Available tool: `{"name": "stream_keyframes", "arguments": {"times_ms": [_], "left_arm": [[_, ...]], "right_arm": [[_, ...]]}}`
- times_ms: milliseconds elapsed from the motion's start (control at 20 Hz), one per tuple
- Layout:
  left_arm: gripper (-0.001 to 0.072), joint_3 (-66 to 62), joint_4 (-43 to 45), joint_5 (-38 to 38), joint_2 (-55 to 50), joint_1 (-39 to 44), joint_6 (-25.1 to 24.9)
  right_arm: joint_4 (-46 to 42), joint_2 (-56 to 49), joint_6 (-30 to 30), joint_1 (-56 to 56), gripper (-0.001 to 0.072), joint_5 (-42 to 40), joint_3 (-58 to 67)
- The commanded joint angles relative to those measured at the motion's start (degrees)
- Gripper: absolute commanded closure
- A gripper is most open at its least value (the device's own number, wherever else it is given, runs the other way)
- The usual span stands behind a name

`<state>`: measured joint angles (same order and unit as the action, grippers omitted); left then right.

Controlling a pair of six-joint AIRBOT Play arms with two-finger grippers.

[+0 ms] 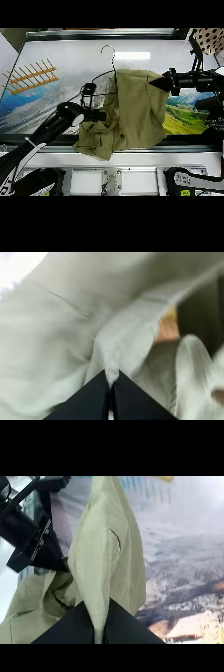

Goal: Fold the clothes and pants, and hang the long-sleeved shirts on hangers.

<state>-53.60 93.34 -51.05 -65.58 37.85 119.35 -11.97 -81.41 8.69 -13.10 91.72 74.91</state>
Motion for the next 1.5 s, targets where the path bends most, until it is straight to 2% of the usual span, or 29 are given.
{"name": "stream_keyframes", "arguments": {"times_ms": [0, 400, 600, 900, 1200, 1450], "left_arm": [[0.0696, 0.0, -0.1, -0.5, 4.0, -6.4, -0.1], [0.0696, 0.0, -0.4, 0.1, 5.0, -14.6, -0.5], [0.0696, -0.1, -0.4, 0.3, 6.8, -18.2, -1.8], [0.0696, -0.1, -0.4, 0.9, 7.1, -18.7, -3.1], [0.0696, -0.5, -0.3, 1.1, 7.3, -18.7, -3.2], [0.0696, -7.9, 0.1, -2.0, 7.8, -18.6, -6.4]], "right_arm": [[6.3, 2.0, 1.2, 0.1, 0.0709, 0.0, 0.1], [7.8, 4.6, 5.0, 0.1, 0.071, 1.3, 0.1], [2.8, 4.6, 8.2, 0.1, 0.071, 1.3, 0.1], [1.4, 4.6, 8.8, 0.1, 0.071, 1.7, 0.1], [-7.0, 4.6, 10.2, 0.5, 0.071, 1.1, 0.0], [-7.5, 4.6, 10.3, 0.6, 0.0712, 0.4, 0.0]]}}
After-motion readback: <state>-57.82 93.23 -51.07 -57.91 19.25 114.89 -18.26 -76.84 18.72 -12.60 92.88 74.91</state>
